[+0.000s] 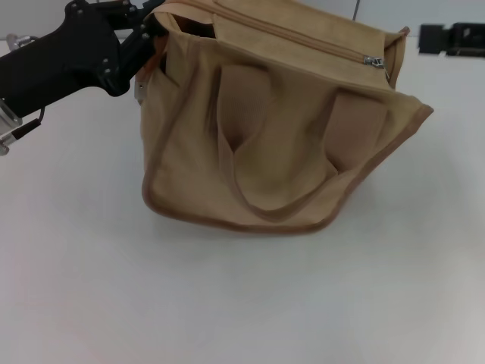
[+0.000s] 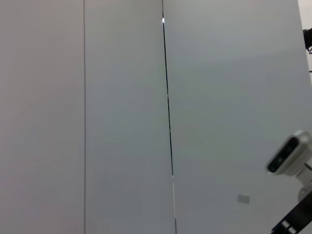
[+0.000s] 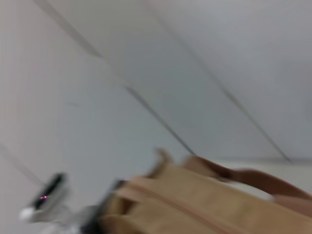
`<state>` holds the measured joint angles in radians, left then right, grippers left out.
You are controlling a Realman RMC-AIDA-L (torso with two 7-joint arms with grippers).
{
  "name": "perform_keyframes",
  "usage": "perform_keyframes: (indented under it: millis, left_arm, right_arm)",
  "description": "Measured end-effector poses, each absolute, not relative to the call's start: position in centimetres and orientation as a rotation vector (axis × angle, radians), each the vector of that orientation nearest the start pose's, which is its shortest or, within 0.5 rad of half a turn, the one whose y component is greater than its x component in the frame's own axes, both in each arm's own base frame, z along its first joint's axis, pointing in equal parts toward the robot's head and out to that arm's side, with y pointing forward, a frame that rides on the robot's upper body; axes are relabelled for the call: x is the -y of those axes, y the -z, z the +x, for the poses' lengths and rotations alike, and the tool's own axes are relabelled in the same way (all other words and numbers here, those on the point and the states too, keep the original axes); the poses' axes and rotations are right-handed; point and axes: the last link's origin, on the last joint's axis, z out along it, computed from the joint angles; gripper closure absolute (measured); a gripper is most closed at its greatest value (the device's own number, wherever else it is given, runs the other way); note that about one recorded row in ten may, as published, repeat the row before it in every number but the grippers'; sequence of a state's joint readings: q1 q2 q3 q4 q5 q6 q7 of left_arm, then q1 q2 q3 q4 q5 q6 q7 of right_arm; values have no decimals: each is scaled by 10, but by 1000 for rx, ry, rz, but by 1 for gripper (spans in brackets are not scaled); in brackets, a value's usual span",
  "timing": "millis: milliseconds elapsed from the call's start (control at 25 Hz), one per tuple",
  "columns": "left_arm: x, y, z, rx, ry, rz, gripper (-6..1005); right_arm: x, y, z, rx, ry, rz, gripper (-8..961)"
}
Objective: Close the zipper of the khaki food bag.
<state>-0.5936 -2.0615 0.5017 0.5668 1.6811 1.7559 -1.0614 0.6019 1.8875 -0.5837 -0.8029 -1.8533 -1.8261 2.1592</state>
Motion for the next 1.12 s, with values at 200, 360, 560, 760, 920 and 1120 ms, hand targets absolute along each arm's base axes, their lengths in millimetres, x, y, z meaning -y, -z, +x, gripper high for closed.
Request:
perform_keyframes:
  millis: [200, 360, 560, 760, 920, 1120]
  left_arm:
    - [-345, -49, -218, 118, 1217, -2404, 912]
    - [-345, -49, -218, 122, 1217, -2403, 912]
    - [-347, -49, -220, 136, 1207, -2396, 912]
    - [-348, -48, -220, 150, 1202, -2393, 913]
    - [-348, -48, -220, 154, 1202, -2392, 914]
    - [-347, -48, -220, 156, 1204, -2392, 916]
  right_arm:
    - [-318, -123, 237, -832, -1172, -2692, 191]
    - [-292, -109, 249, -560, -1205, -2696, 191]
    - [-268, -86, 258, -319, -1243, -2676, 191]
    - [-255, -76, 261, -242, -1263, -2663, 191]
    - [-253, -78, 261, -237, -1270, -2671, 191]
    - [-253, -75, 261, -256, -1275, -2684, 191]
